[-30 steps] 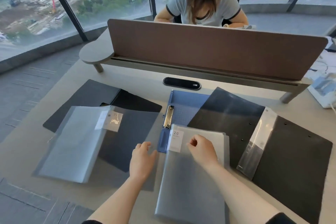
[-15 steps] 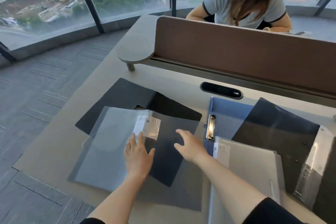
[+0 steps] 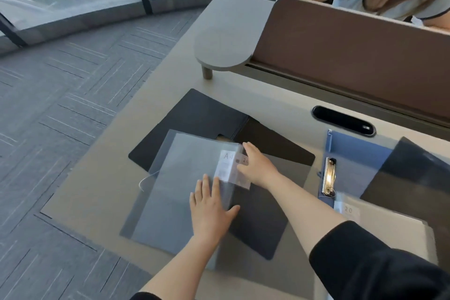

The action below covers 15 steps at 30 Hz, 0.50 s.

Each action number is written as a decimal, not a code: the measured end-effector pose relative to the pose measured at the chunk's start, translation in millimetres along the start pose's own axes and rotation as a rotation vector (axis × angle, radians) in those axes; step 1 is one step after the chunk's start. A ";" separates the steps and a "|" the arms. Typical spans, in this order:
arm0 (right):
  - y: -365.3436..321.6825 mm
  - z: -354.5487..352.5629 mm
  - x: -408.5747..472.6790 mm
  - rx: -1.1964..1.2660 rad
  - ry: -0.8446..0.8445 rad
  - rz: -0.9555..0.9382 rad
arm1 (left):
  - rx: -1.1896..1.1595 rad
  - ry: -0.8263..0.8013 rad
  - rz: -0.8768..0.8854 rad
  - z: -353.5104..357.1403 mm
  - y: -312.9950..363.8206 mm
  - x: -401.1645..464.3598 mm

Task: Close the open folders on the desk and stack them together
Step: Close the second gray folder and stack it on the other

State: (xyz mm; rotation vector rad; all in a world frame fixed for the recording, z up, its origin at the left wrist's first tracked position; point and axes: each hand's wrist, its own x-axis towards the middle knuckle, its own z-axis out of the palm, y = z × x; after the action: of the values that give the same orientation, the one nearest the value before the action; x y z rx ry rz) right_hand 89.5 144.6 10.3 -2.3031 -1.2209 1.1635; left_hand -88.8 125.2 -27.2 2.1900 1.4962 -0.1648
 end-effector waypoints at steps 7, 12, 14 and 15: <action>-9.5 2.9 17.9 0.020 0.094 0.019 | -0.023 -0.013 0.009 -4.5 -10.0 4.6; -21.9 -0.5 15.8 0.102 0.210 -0.039 | -0.109 0.019 -0.007 -6.4 -8.9 6.3; -29.0 -3.1 11.3 0.150 0.279 -0.078 | -0.167 0.053 -0.005 -9.7 -5.6 6.4; -32.3 -4.5 8.1 0.175 0.316 -0.092 | -0.198 0.074 0.004 -12.0 -3.9 6.2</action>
State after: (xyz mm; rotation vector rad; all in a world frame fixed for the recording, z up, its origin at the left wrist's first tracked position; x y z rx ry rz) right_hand 77.3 170.9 27.4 -2.1719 -1.0516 0.8021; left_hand -91.9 136.9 -20.1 2.0605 1.4797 0.0635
